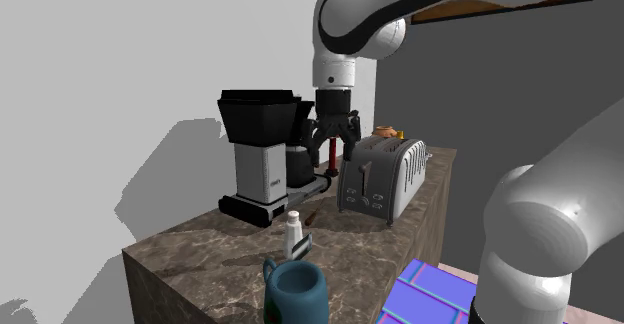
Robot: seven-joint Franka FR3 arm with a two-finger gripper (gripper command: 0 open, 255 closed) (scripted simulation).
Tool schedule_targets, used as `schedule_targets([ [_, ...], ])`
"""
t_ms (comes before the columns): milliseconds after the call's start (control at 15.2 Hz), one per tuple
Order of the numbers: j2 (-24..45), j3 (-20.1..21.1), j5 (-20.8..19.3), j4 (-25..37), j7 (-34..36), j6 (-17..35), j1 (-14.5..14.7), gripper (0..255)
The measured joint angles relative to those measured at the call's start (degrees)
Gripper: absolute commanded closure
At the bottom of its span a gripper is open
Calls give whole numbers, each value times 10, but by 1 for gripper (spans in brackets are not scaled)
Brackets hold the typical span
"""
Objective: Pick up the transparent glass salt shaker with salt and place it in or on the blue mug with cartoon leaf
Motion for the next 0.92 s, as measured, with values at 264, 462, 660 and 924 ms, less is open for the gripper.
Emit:
schedule_targets([
  [264,64,20,23,-22,35,95,3,0],
  [462,116,34,37,-25,59,159,4,0],
  [660,163,44,48,-32,77,220,5,0],
  [924,188,48,50,-45,80,260,6,0],
])
